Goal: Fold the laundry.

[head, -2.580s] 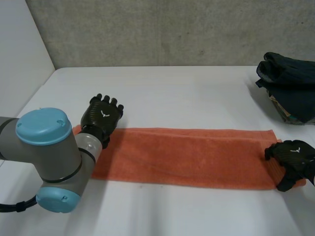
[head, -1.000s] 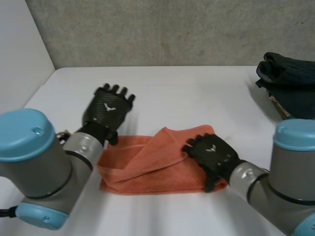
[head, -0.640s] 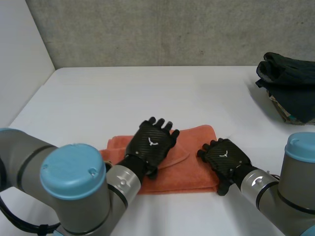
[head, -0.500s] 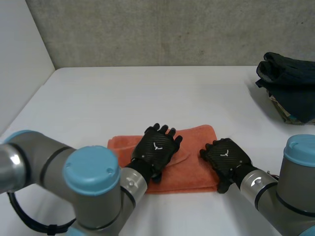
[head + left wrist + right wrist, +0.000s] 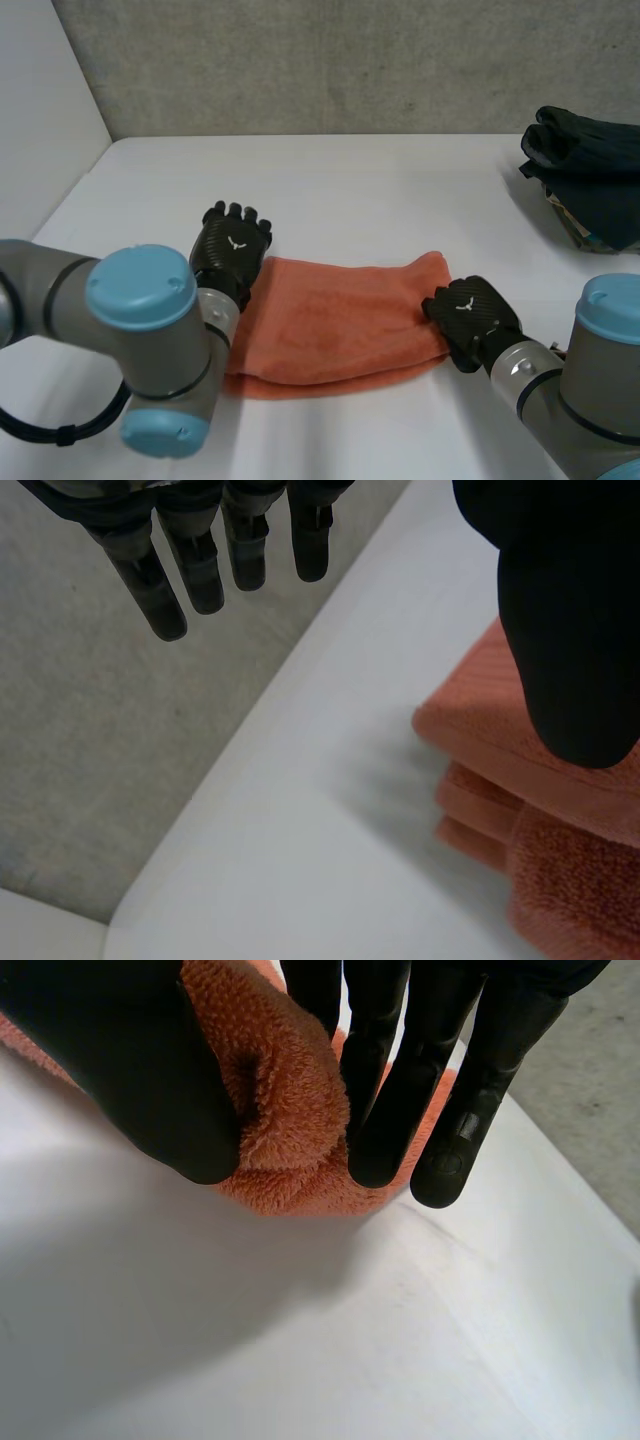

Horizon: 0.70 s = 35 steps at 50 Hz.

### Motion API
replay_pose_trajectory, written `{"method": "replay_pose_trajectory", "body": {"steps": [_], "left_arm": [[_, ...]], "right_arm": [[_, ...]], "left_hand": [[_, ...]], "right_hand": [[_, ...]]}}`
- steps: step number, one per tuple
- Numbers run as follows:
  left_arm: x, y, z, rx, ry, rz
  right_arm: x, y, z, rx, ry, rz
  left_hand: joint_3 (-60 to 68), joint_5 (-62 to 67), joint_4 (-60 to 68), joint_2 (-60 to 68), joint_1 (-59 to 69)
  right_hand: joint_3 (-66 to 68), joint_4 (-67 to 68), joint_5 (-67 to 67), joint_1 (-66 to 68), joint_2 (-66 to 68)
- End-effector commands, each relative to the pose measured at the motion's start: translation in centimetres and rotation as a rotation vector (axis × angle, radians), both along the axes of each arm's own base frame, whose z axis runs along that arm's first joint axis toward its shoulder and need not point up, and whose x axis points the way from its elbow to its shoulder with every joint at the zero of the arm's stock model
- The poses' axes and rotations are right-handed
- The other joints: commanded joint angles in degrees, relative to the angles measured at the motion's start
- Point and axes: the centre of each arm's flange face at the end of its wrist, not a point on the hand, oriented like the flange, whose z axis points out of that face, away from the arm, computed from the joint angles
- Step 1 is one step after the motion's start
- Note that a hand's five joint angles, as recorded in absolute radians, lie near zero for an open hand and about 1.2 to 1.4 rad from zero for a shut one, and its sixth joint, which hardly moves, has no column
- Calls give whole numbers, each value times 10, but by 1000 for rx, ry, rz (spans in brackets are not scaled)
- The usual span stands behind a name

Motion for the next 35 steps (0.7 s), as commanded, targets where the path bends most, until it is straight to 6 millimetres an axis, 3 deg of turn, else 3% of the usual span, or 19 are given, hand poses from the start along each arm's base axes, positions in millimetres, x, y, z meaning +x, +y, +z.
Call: {"method": "replay_pose_trajectory", "body": {"steps": [1, 7, 10, 11, 13, 17, 20, 26, 27, 28, 30, 32, 35], "left_arm": [[14, 21, 29, -39, 35, -4], [27, 26, 39, -53, 45, 16], [30, 30, 41, -51, 52, 17], [31, 30, 41, -50, 53, 17], [30, 31, 41, -46, 64, 12], [30, 31, 42, -42, 81, 14], [30, 29, 44, -41, 100, 18], [31, 28, 45, -37, 123, 26], [30, 27, 45, -38, 125, 26], [30, 27, 46, -37, 128, 27], [30, 27, 46, -39, 130, 27], [29, 26, 49, -45, 135, 26], [27, 26, 53, -55, 149, 22]], "right_arm": [[-11, 5, 21, -45, 131, -8], [-29, -13, 32, -96, 276, -54], [-22, -20, 44, -179, 304, -14], [-17, -20, 47, -202, 302, 13], [14, -4, 58, -276, 262, 145], [68, 33, 71, -384, 155, 406], [97, 56, 55, -387, 109, 565], [135, 89, 30, -380, 85, 716], [138, 92, 26, -372, 91, 719], [141, 92, 20, -359, 103, 700], [141, 89, 19, -345, 101, 657], [140, 83, 23, -309, 44, 580], [137, 71, 33, -249, -65, 475]], "left_hand": [[-17, -25, -14, -13, -9], [-19, -26, -16, -15, -11], [-19, -26, -16, -15, -11], [-19, -26, -16, -15, -11], [-19, -26, -16, -15, -11], [-19, -26, -16, -15, -11], [-19, -26, -16, -15, -11], [-19, -26, -16, -15, -11], [-19, -26, -16, -15, -11], [-19, -26, -16, -15, -11], [-19, -26, -16, -15, -11], [-19, -26, -16, -15, -11], [-19, -26, -16, -15, -11]], "right_hand": [[122, 120, 159, 311, 142], [122, 120, 159, 311, 142], [122, 120, 159, 311, 142], [122, 120, 159, 311, 142], [122, 120, 159, 311, 142], [122, 120, 159, 311, 142], [122, 120, 159, 311, 142], [113, 110, 150, 302, 132], [-9, -11, 28, 180, 11], [-293, -296, -256, -104, -274], [-485, -488, -449, -296, -466], [-568, -571, -531, -379, -549], [-578, -580, -541, -389, -558]]}}
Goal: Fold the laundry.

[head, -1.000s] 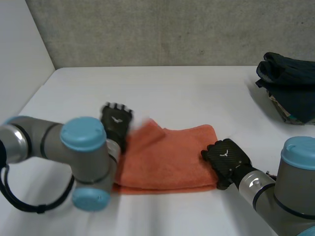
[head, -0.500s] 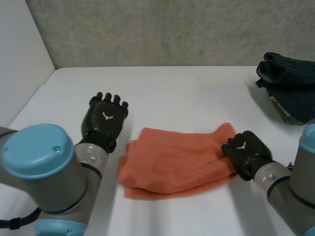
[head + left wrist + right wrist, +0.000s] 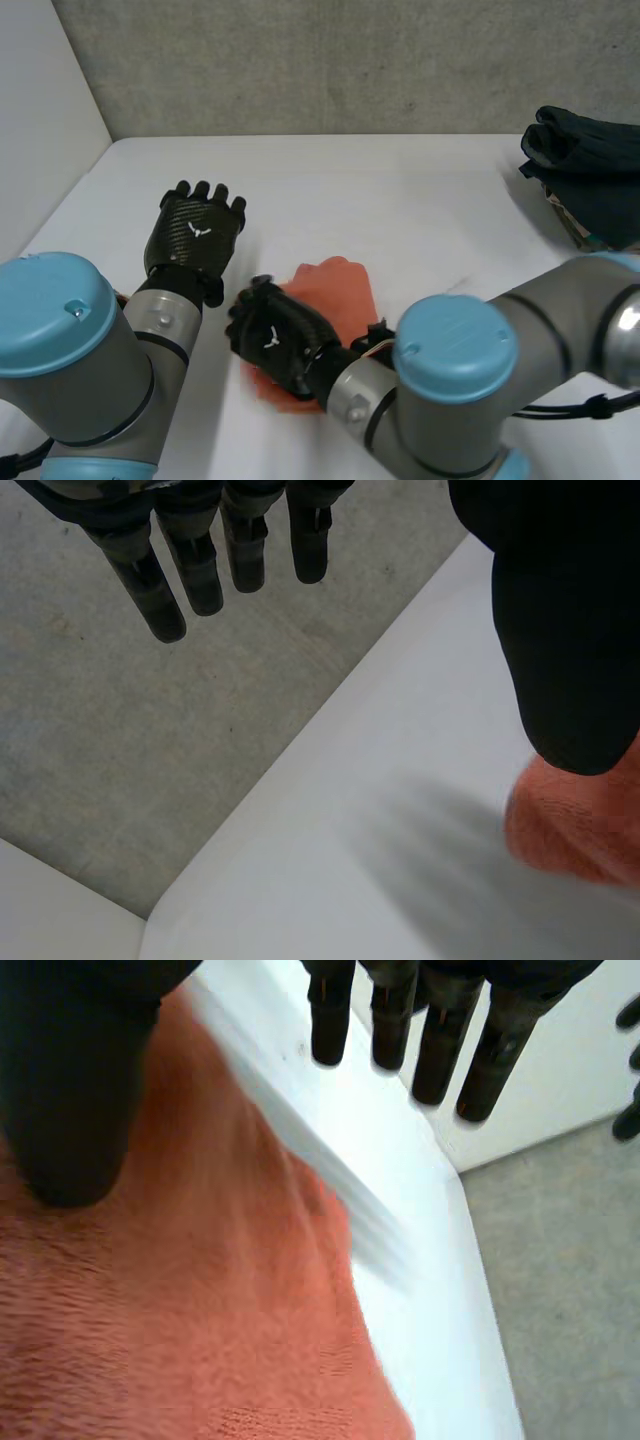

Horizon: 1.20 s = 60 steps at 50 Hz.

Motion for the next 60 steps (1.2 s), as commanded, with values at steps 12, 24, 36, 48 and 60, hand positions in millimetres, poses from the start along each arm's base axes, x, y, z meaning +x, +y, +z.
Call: {"method": "replay_pose_trajectory", "body": {"steps": [12, 24, 36, 48, 60], "left_arm": [[-39, 23, 33, 6, 243, -123], [-33, 44, -24, 282, 107, -102], [-28, 46, -66, 396, -10, -79], [-38, 35, -13, 259, 92, -114], [-47, 18, 68, 76, 189, -425]], "right_arm": [[-67, -72, 57, 567, -445, -528], [-58, -79, 20, 699, -259, -596], [-60, -84, -26, 554, -17, -633], [-66, -90, 13, 421, -192, -652], [-86, -34, 6, 440, -205, -525]], "left_hand": [[-9, -16, -6, -5, -1], [0, -8, 3, 4, 7], [0, -8, 3, 4, 7], [-7, -15, -4, -3, 1], [6, -1, 10, 11, 14]], "right_hand": [[-186, -198, -183, -105, -170], [-186, -198, -183, -105, -170], [-186, -198, -183, -105, -170], [-186, -198, -183, -105, -170], [-186, -198, -183, -105, -170]]}}
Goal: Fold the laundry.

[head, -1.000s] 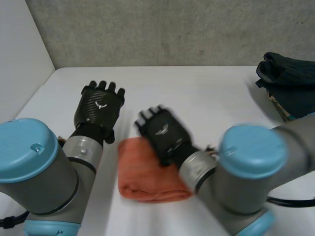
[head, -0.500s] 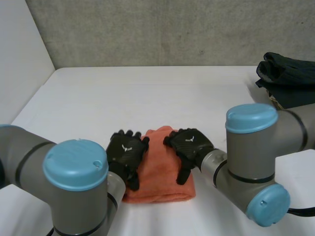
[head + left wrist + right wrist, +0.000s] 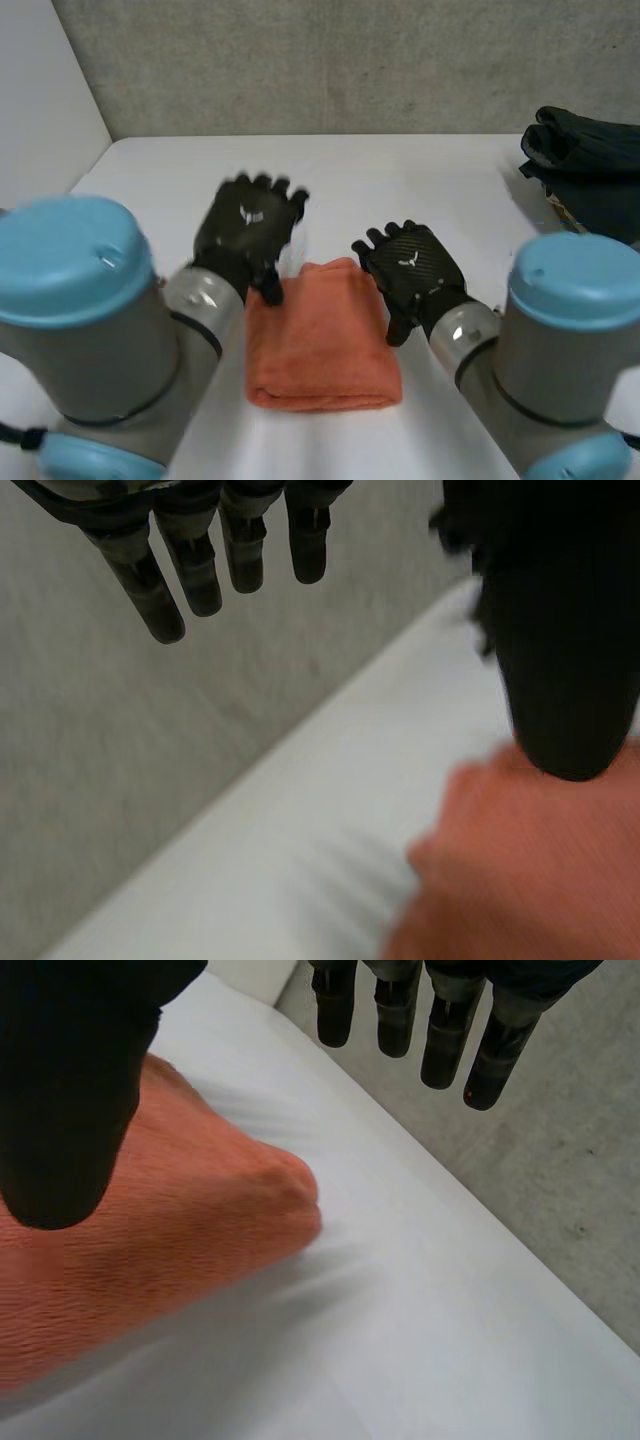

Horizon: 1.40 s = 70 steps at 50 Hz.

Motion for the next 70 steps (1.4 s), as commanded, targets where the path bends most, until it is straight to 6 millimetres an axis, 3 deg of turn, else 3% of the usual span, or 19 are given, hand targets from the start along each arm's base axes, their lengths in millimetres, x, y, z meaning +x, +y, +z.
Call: {"method": "replay_pose_trajectory", "body": {"steps": [1, 5, 12, 24, 45, 50, 56, 70], "left_arm": [[-9, -3, 32, -65, 58, -270], [-13, 0, 34, -42, 64, -433], [-10, -8, 38, -9, 65, -478], [-9, -9, 36, 0, 62, -476], [-8, -9, 35, 5, 62, -473], [-8, -9, 35, 7, 61, -473], [-7, -9, 33, 14, 60, -470], [-7, -9, 32, 18, 59, -469]], "right_arm": [[-10, 36, -29, 74, 27, 98], [-7, 47, -41, 57, 3, 147], [4, 57, -58, 22, -15, 190], [23, 41, -79, -23, -20, 201], [35, 24, -79, -94, 8, 206], [31, 29, -80, -63, 19, 206], [22, 40, -89, 24, 74, 210], [31, 31, -82, -17, 53, 216]], "left_hand": [[8, 2, 11, 12, 16], [6, 0, 10, 11, 14], [5, -2, 8, 9, 13], [5, -2, 8, 9, 12], [3, -3, 6, 7, 11], [3, -3, 6, 7, 11], [5, -2, 8, 9, 12], [5, -2, 8, 9, 12]], "right_hand": [[-20, -34, -30, 21, -25], [-20, -34, -30, 21, -25], [-20, -34, -30, 21, -25], [-11, -25, -20, 30, -16], [163, 148, 153, 203, 157], [122, 108, 113, 163, 117], [-17, -32, -27, 23, -23], [-17, -32, -27, 23, -23]]}}
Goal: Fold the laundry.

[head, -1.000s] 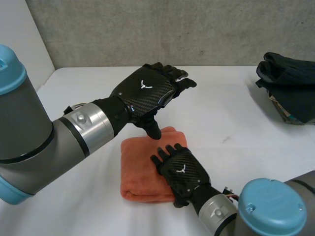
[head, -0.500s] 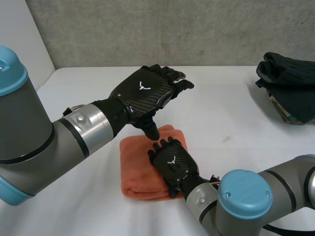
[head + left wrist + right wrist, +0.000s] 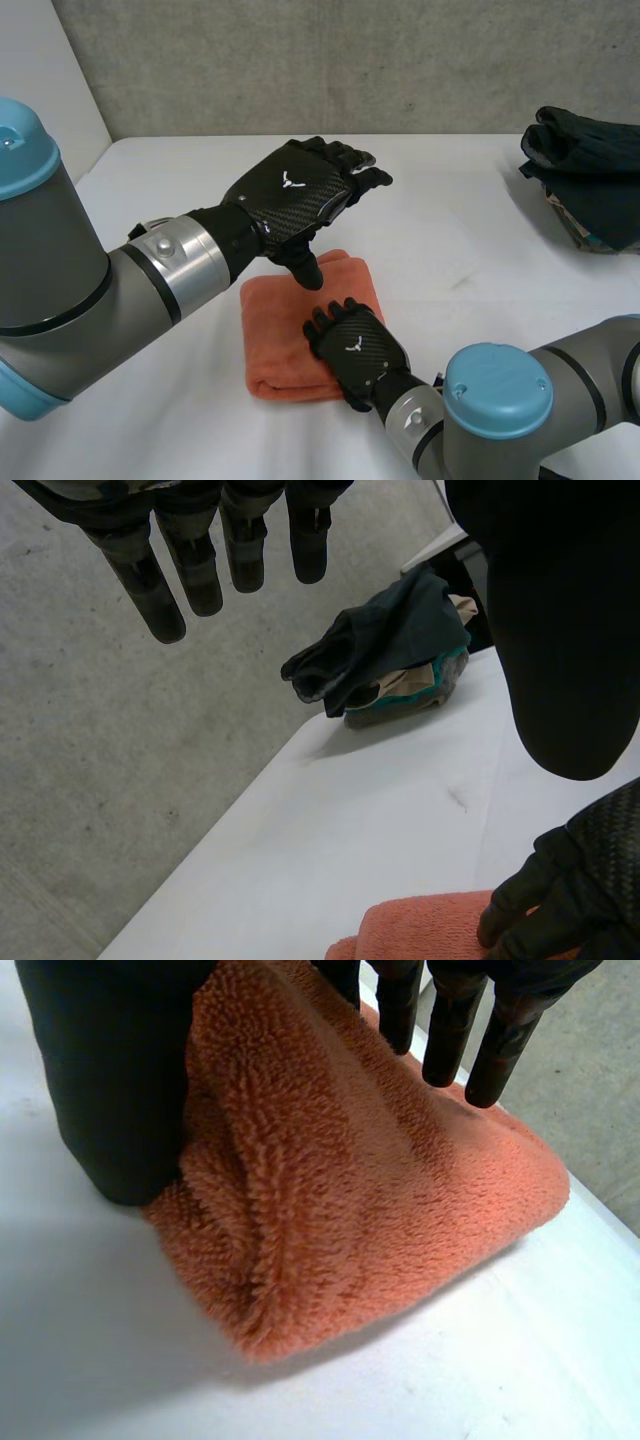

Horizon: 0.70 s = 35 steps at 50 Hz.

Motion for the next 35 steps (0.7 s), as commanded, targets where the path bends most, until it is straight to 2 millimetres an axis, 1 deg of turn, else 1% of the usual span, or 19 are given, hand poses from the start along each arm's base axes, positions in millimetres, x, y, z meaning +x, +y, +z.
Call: {"method": "replay_pose_trajectory", "body": {"steps": [1, 10, 15, 19, 20, 23, 24, 26, 30, 31, 35], "left_arm": [[0, 0, 0, 1, 0, 1], [1, 0, -1, 4, -3, 2], [1, 0, -1, 2, -2, 4], [2, 1, 0, 4, -1, 3], [2, 1, 0, 2, -2, 4], [2, 1, -1, 5, -4, 4], [3, 1, -1, 5, -4, 5], [3, 1, 0, 4, -3, 7], [7, -4, 0, 3, -2, 27], [7, -5, 0, 5, -3, 32], [11, -9, 1, 3, -2, 48]], "right_arm": [[10, -10, 6, -42, -26, 2], [19, -25, 14, -77, -59, -6], [24, -31, 12, -85, -63, -9], [27, -35, 8, -82, -62, -7], [29, -36, 8, -84, -64, -6], [31, -39, 10, -93, -74, -6], [32, -41, 12, -99, -83, -7], [34, -43, 15, -107, -92, -8], [34, -56, 23, -129, -111, -29], [30, -64, 24, -132, -112, -49], [20, -80, 25, -130, -104, -93]], "left_hand": [[5, -2, 8, 9, 12], [5, -2, 8, 9, 12], [5, -2, 8, 9, 12], [5, -2, 8, 9, 12], [5, -2, 8, 9, 12], [5, -2, 8, 9, 12], [5, -2, 8, 9, 12], [5, -2, 8, 9, 12], [5, -2, 8, 9, 12], [5, -2, 8, 9, 12], [6, 0, 10, 11, 14]], "right_hand": [[-13, -27, -30, 13, -20], [27, 13, 11, 53, 21], [150, 136, 133, 176, 143], [267, 253, 251, 293, 261], [338, 324, 321, 364, 331], [472, 458, 456, 498, 466], [581, 567, 565, 607, 575], [673, 659, 656, 699, 666], [681, 667, 664, 707, 675], [681, 667, 664, 707, 675], [681, 667, 664, 707, 675]]}}
